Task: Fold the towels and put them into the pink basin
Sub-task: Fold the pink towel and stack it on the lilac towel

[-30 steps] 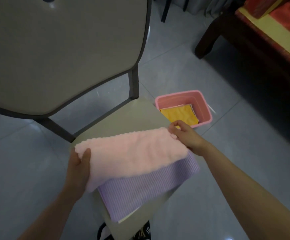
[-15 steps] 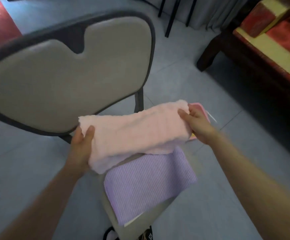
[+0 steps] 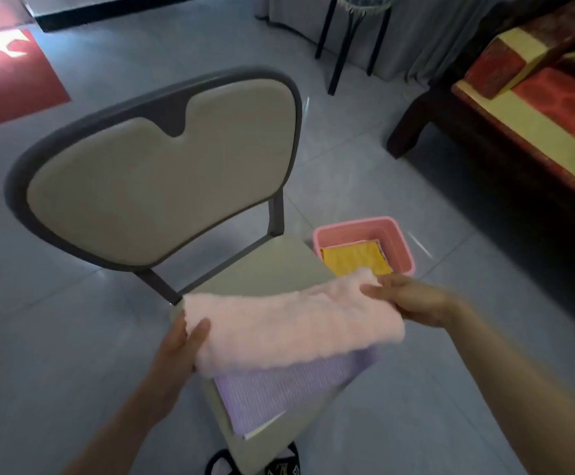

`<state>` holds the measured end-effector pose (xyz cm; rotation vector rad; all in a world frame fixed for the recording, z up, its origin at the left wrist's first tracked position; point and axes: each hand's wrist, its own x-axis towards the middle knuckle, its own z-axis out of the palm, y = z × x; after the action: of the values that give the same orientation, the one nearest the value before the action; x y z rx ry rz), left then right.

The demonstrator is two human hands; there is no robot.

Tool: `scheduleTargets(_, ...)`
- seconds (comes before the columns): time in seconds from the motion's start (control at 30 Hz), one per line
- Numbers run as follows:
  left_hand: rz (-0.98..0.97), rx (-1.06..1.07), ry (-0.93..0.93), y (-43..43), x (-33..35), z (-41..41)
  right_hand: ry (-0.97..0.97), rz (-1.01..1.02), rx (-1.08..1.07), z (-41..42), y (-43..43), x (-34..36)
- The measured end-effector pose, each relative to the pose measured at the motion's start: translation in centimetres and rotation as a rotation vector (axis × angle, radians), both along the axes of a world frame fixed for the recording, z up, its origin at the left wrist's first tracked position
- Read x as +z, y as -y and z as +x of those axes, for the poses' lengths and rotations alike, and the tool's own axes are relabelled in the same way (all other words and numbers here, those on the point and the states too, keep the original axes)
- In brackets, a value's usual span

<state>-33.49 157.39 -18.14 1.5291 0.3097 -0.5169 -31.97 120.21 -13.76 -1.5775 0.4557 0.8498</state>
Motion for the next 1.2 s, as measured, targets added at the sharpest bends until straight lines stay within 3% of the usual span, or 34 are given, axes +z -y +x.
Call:
scheduleTargets(0.13,0.224,-0.017,-0.033,-0.4,-6.6,-5.1,-0.06,-0.13,0.017,-5.4,0.1,-6.6)
scheduleTargets(0.33,0.265,0.043,0.082,1.1,-9.5,-3.6,0.218,-0.361,-0.27,-6.1,-1.4,-12.2)
scheduleTargets(0.47,0.442,-0.039,0.135,2.7,-11.5,-0.5,0.273,-0.483,-0.339,-5.5,-1.8,-15.1)
scheduleTargets(0.63,0.596,-0.224,0.019,3.9,-14.7,1.7,0.213,-0.639,-0.366,-6.1,-1.5,-17.0)
scheduleTargets(0.77,0.632,-0.092,-0.03,4.8,-15.7,2.9,0.12,-0.643,-0.44,-5.9,-1.3,-17.1)
scheduleTargets(0.93,0.672,-0.18,-0.331,4.3,-17.4,4.7,0.002,-0.623,-0.393,-5.8,-1.1,-17.7)
scheduleTargets(1.0,0.55,-0.215,-0.436,3.8,-17.4,5.2,0.058,-0.72,-0.319,-5.8,-1.4,-17.8)
scheduleTargets(1.07,0.442,-0.19,-0.348,4.0,-16.4,5.2,0.189,-0.808,-0.298,-5.8,-1.7,-18.0)
scheduleTargets(1.2,0.505,-0.229,0.132,4.8,-13.8,4.0,0.425,-0.881,-0.276,-6.1,-2.2,-18.7)
